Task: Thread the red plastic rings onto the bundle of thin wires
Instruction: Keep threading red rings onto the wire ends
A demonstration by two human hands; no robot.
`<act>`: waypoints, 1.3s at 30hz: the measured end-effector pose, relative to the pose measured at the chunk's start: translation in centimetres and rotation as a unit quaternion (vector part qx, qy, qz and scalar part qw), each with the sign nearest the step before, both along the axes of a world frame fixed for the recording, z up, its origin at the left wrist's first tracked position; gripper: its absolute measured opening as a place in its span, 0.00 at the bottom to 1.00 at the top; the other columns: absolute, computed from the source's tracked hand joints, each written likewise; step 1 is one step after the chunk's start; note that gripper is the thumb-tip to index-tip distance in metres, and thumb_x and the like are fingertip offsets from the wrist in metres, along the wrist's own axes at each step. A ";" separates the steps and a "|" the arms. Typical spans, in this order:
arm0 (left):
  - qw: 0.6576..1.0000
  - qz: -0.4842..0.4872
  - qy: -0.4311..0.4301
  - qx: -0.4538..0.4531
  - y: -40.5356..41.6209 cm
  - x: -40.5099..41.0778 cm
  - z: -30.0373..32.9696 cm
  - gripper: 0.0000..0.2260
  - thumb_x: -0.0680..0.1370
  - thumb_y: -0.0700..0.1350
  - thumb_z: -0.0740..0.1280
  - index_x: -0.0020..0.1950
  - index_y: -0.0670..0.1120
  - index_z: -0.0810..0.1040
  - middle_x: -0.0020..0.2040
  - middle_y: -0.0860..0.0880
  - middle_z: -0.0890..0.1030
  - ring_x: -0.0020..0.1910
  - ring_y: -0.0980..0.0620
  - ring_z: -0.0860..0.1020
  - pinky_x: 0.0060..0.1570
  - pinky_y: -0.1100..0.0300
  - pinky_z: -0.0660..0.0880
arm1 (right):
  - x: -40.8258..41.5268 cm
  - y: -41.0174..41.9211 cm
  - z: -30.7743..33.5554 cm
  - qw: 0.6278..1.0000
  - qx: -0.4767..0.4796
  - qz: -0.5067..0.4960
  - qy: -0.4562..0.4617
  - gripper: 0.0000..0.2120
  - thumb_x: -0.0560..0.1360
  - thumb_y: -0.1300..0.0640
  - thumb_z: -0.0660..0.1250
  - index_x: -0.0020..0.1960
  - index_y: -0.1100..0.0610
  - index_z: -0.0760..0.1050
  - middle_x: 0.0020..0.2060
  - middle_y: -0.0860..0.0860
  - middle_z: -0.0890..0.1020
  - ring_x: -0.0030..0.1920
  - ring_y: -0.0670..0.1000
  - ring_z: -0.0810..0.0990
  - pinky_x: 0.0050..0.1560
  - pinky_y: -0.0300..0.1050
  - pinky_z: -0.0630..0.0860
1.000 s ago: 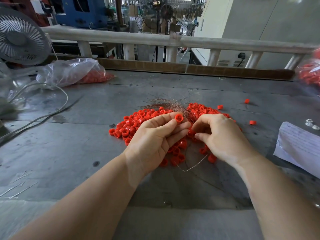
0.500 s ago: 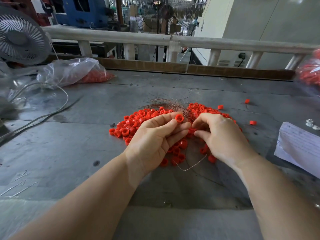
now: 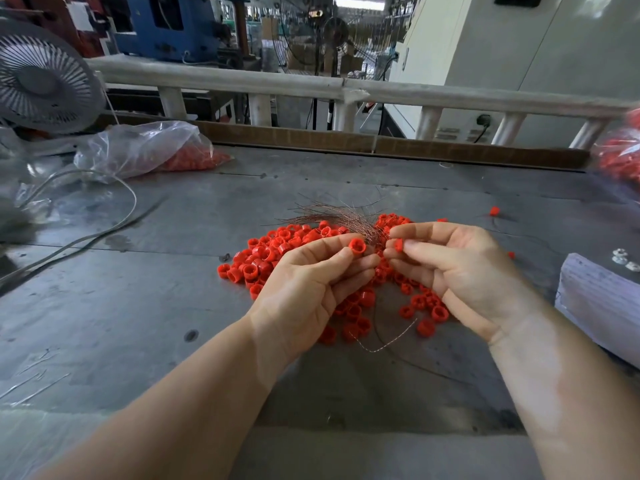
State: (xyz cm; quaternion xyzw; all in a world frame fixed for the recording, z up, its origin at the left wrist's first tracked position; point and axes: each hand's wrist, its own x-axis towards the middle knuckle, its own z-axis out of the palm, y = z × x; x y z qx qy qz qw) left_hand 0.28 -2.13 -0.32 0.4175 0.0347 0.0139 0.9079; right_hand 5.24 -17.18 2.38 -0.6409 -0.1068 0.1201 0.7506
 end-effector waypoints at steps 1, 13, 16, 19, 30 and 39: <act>1.000 0.000 -0.001 0.001 0.0 0.0 0.0 0.08 0.71 0.36 0.64 0.48 0.38 0.78 0.40 0.44 0.83 0.40 0.52 0.83 0.42 0.62 0.80 | 0.0 0.0 0.1 1.000 0.021 0.011 0.013 0.08 0.73 0.72 0.63 0.43 0.63 0.78 0.35 0.56 0.82 0.37 0.48 0.83 0.37 0.36 0.79; 1.000 0.004 0.002 0.012 -0.1 -0.2 0.3 0.07 0.76 0.33 0.61 0.49 0.38 0.78 0.40 0.44 0.83 0.40 0.52 0.83 0.44 0.61 0.80 | -0.2 0.1 0.2 0.995 0.088 0.033 0.034 0.10 0.61 0.68 0.66 0.43 0.65 0.77 0.33 0.55 0.83 0.36 0.48 0.83 0.36 0.35 0.79; 1.000 0.004 0.004 0.011 -0.1 -0.2 0.3 0.07 0.76 0.33 0.61 0.49 0.38 0.78 0.40 0.44 0.83 0.40 0.52 0.83 0.43 0.62 0.80 | -0.2 0.2 0.2 0.994 0.097 0.031 0.044 0.09 0.62 0.67 0.66 0.43 0.64 0.77 0.33 0.55 0.83 0.35 0.47 0.83 0.34 0.34 0.78; 1.000 0.003 0.004 0.009 -0.1 -0.2 0.3 0.07 0.76 0.33 0.61 0.49 0.38 0.78 0.40 0.44 0.83 0.40 0.52 0.83 0.42 0.62 0.80 | -0.3 0.4 0.2 0.993 0.099 0.035 0.058 0.09 0.62 0.66 0.66 0.43 0.64 0.76 0.32 0.55 0.83 0.33 0.47 0.83 0.32 0.34 0.78; 1.000 -0.001 -0.004 0.012 -0.1 -0.1 0.2 0.06 0.75 0.34 0.62 0.49 0.38 0.78 0.40 0.44 0.83 0.40 0.52 0.83 0.42 0.62 0.80 | -0.4 0.5 0.3 0.991 0.099 0.051 0.076 0.06 0.64 0.63 0.66 0.40 0.62 0.76 0.32 0.54 0.83 0.31 0.46 0.82 0.29 0.33 0.77; 1.000 -0.002 -0.005 0.015 -0.1 -0.2 0.3 0.07 0.76 0.34 0.61 0.49 0.38 0.78 0.41 0.44 0.84 0.41 0.52 0.83 0.42 0.63 0.80 | -0.4 0.6 0.2 0.990 0.103 0.069 0.072 0.04 0.64 0.62 0.67 0.33 0.60 0.81 0.33 0.55 0.84 0.32 0.45 0.82 0.30 0.33 0.77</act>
